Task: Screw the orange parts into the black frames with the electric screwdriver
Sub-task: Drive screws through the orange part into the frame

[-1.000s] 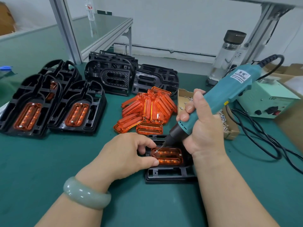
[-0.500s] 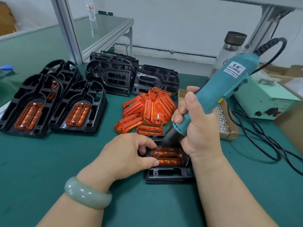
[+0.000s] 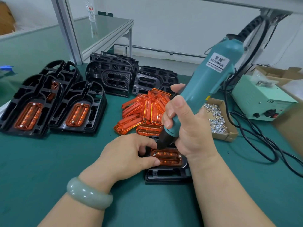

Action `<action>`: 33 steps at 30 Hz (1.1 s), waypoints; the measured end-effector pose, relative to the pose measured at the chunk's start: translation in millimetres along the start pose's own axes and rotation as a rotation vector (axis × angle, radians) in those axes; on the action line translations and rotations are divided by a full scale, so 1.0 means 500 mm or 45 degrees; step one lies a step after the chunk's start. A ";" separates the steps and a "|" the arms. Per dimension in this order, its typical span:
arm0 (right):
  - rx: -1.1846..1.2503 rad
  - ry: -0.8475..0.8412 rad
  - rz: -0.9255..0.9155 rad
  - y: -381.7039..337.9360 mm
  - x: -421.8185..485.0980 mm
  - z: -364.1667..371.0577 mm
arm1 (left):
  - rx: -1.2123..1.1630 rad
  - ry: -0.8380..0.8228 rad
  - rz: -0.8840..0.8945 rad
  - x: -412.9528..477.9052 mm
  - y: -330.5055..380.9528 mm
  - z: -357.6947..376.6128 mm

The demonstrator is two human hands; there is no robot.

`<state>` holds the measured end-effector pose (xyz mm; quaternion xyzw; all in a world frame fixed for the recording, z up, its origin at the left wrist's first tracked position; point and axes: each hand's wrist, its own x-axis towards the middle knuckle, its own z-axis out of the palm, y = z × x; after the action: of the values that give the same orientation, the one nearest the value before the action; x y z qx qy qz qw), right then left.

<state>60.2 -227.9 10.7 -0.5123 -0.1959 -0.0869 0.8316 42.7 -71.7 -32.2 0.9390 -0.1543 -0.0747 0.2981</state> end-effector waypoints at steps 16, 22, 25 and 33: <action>0.084 0.037 0.047 0.001 -0.005 -0.007 | 0.083 -0.044 -0.036 0.007 0.010 -0.004; 0.089 0.019 0.040 0.003 -0.005 -0.007 | 0.086 -0.040 -0.029 0.007 0.009 -0.004; 0.084 -0.009 0.037 0.006 -0.004 -0.008 | 0.068 -0.036 -0.024 0.005 0.008 -0.005; 0.101 -0.091 -0.007 0.007 -0.002 -0.014 | 0.018 -0.029 -0.027 0.004 0.005 -0.005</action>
<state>62.2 -232.4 4.8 -0.4811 -0.2300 -0.0630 0.8436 44.4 -72.9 -29.0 0.9418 -0.1481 -0.0876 0.2889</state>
